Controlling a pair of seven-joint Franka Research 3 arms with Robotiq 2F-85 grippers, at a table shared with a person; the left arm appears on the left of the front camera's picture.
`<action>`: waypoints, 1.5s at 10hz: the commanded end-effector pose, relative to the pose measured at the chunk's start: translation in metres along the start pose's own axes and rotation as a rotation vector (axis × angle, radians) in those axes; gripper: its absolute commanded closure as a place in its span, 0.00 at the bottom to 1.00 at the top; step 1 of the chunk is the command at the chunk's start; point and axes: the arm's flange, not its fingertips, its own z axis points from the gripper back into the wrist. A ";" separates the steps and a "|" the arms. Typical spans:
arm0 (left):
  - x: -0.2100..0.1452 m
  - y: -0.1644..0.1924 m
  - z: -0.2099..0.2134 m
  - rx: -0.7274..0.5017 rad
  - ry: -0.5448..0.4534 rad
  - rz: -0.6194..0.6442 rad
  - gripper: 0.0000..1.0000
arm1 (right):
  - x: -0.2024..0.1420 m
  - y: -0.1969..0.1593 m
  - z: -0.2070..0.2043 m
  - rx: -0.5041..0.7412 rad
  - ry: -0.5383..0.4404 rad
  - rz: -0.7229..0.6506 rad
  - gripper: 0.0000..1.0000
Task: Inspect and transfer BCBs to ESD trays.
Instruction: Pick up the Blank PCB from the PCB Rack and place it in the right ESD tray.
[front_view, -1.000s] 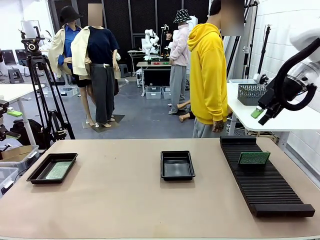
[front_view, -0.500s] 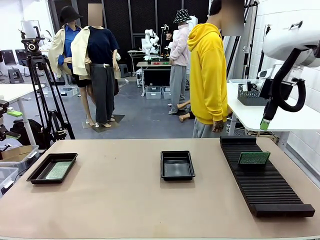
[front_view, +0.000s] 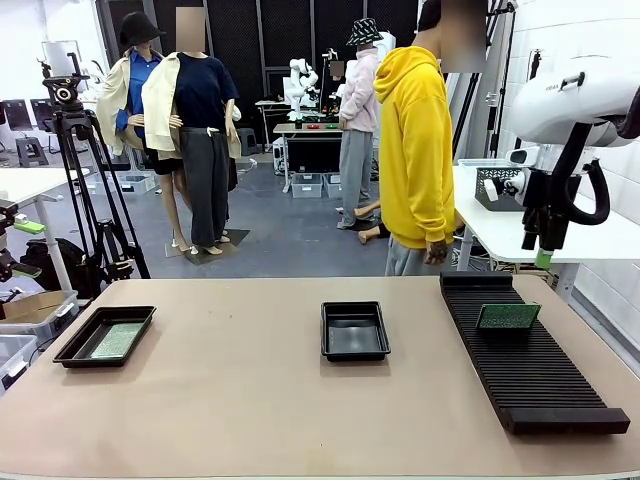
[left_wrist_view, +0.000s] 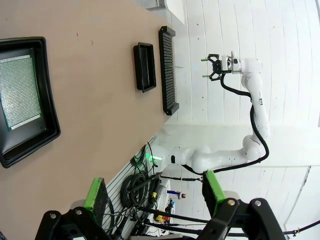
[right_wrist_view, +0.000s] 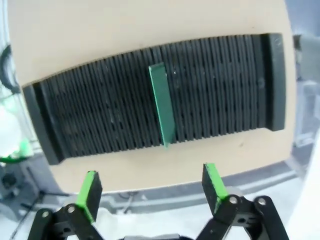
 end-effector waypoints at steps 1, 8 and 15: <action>-0.002 -0.001 0.001 0.012 0.007 0.000 0.00 | -0.010 0.006 -0.010 -0.070 0.023 0.079 0.00; -0.002 -0.001 0.001 0.012 0.007 0.000 0.00 | -0.010 0.005 -0.033 -0.082 -0.143 0.119 0.00; -0.002 -0.001 0.001 0.012 0.007 0.000 0.00 | 0.000 -0.009 -0.077 -0.059 -0.135 0.094 0.00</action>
